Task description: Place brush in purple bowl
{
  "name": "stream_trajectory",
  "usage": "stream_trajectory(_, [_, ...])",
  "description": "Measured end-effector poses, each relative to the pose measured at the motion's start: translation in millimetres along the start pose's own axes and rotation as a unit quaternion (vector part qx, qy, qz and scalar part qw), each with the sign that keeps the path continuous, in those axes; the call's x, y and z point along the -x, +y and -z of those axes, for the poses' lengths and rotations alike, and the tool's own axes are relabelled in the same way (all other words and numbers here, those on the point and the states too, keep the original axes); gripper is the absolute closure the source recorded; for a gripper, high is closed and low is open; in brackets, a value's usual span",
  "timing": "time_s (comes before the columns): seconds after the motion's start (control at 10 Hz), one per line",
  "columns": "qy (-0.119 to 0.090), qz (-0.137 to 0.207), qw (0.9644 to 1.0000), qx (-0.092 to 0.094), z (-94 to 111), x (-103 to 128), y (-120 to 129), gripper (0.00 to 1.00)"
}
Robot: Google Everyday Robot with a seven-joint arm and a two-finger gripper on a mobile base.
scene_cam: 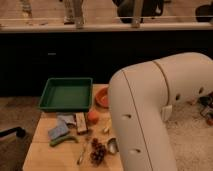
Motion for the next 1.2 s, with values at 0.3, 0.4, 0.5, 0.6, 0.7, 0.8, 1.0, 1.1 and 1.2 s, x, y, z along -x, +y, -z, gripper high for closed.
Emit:
stream_trajectory(0.3, [0.009,0.003,0.9997,0.025,-4.7,-3.0,-7.5,0.2])
stream_trajectory(0.4, [0.009,0.003,0.9995,0.029,-6.8,-3.0,-8.6,0.2])
stream_trajectory(0.5, [0.007,0.003,0.9995,0.031,-9.0,-2.3,-9.2,0.2])
stream_trajectory(0.6, [0.004,0.005,0.9995,0.031,-10.6,-4.3,-10.0,0.2])
stream_trajectory(0.7, [0.0,0.006,0.9995,0.03,-12.6,-5.1,-10.7,0.2])
stream_trajectory(0.8, [-0.007,0.007,0.9996,0.028,-14.9,-6.0,-11.3,0.2])
stream_trajectory(1.0, [-0.019,0.01,0.9996,0.019,-17.7,-7.9,-12.7,0.25])
stream_trajectory(1.1, [-0.02,0.012,0.9996,0.019,-18.3,-8.0,-13.6,0.34])
stream_trajectory(1.2, [-0.019,0.012,0.9996,0.02,-17.6,-6.8,-11.7,0.47])
